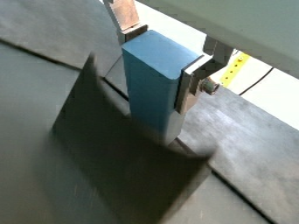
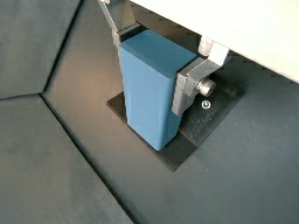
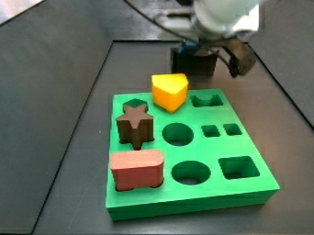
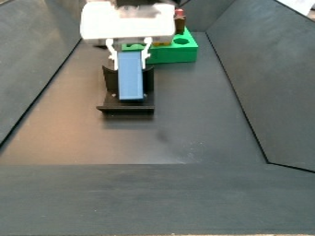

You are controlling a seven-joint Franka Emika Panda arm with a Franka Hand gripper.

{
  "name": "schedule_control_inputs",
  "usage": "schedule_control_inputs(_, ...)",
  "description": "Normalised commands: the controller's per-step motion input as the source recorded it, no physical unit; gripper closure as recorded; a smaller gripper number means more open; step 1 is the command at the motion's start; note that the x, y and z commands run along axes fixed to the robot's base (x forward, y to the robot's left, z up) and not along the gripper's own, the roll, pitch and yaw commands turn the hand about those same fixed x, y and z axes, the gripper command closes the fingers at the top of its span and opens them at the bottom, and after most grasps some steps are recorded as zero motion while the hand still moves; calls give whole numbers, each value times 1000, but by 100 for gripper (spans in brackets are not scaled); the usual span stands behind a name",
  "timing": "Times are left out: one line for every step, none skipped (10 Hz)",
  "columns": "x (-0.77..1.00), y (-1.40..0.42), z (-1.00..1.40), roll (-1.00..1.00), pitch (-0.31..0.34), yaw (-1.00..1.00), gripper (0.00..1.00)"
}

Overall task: Pick up the rectangle object. Move up. Place the rectangle object on the fixture. Regrasp the rectangle object. Move to above the board. Insert the rectangle object.
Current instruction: Move to above the board.

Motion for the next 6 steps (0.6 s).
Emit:
schedule_control_inputs(-233, 100, 1000, -251, -25, -219, 100)
schedule_control_inputs(-224, 97, 1000, -181, 41, -196, 100)
schedule_control_inputs(-218, 94, 1000, -141, 82, -160, 100)
schedule_control_inputs(-214, 91, 1000, -122, 109, -106, 100)
schedule_control_inputs(-210, 91, 1000, -109, 115, -68, 100)
schedule_control_inputs(-204, 87, 1000, -94, 117, -36, 100)
